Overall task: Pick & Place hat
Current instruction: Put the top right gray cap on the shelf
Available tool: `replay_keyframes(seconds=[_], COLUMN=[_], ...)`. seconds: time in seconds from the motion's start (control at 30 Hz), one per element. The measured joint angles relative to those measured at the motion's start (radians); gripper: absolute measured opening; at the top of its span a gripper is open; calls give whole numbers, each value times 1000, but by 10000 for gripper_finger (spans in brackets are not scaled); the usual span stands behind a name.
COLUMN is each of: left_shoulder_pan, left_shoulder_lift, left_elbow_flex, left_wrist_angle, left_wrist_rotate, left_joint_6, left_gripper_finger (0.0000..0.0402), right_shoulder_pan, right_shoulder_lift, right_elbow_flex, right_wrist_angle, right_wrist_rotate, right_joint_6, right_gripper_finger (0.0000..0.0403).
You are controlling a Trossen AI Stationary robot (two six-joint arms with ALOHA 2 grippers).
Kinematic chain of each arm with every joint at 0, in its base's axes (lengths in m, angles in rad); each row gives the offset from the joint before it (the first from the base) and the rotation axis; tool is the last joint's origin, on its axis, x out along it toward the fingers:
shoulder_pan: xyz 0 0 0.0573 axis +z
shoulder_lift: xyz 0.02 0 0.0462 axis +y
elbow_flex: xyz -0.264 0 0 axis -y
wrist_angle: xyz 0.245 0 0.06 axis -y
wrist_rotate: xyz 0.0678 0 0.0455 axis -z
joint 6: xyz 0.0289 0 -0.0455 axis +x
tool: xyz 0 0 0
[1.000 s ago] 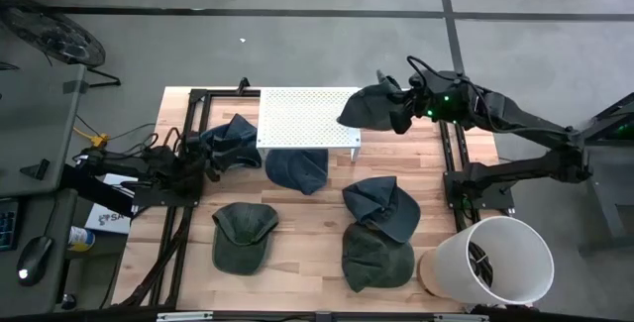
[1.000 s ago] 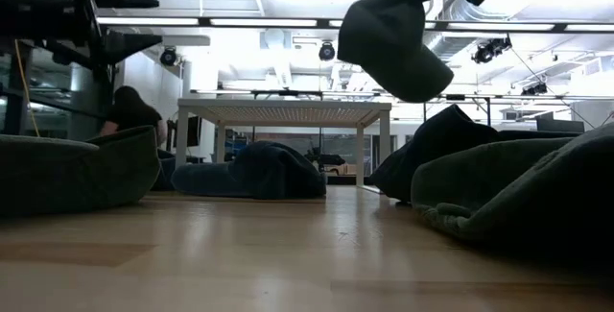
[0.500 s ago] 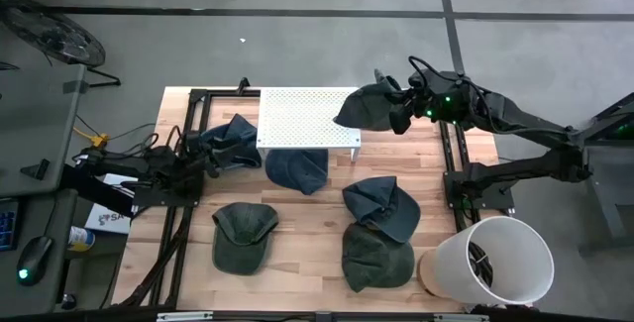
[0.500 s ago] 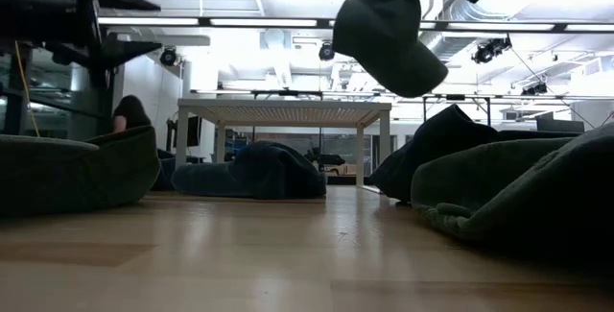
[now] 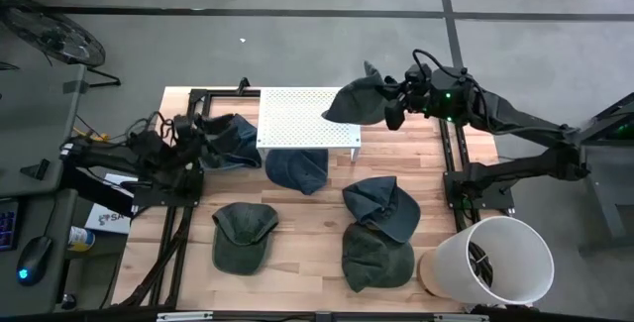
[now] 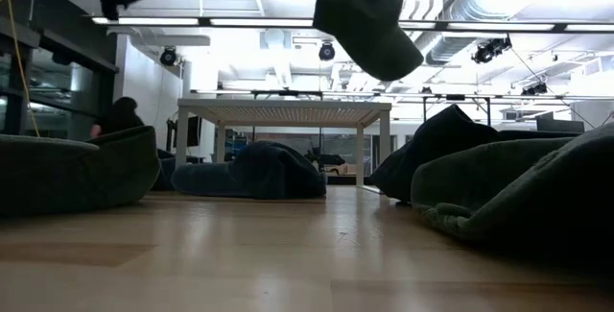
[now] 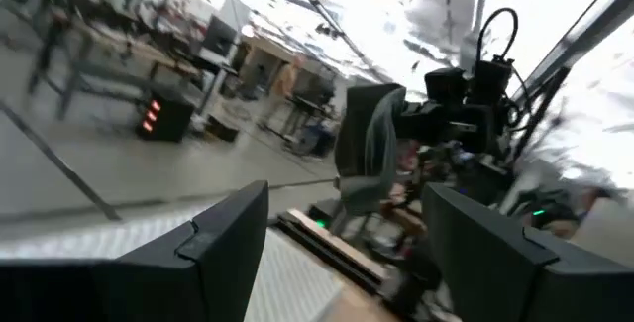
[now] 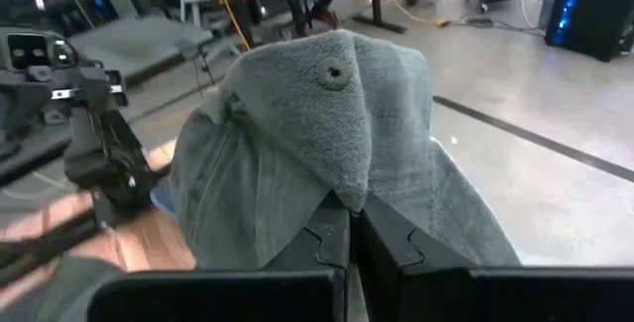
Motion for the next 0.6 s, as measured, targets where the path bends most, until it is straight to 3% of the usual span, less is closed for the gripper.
replay_keyframes(seconds=[0.4, 0.6], left_shoulder_pan=[3, 80], left_shoulder_lift=[556, 814], left_elbow_flex=[546, 842], left_wrist_angle=[-26, -258], left_wrist_rotate=[-120, -138], left_joint_6=[400, 447], left_gripper_finger=[263, 263], right_shoulder_pan=[42, 52], right_shoulder_lift=[112, 122], right_elbow_flex=[0, 0], right_wrist_angle=[163, 237], right_wrist_rotate=[-8, -63], right_joint_6=[-1, -9], right_gripper_finger=[0, 0])
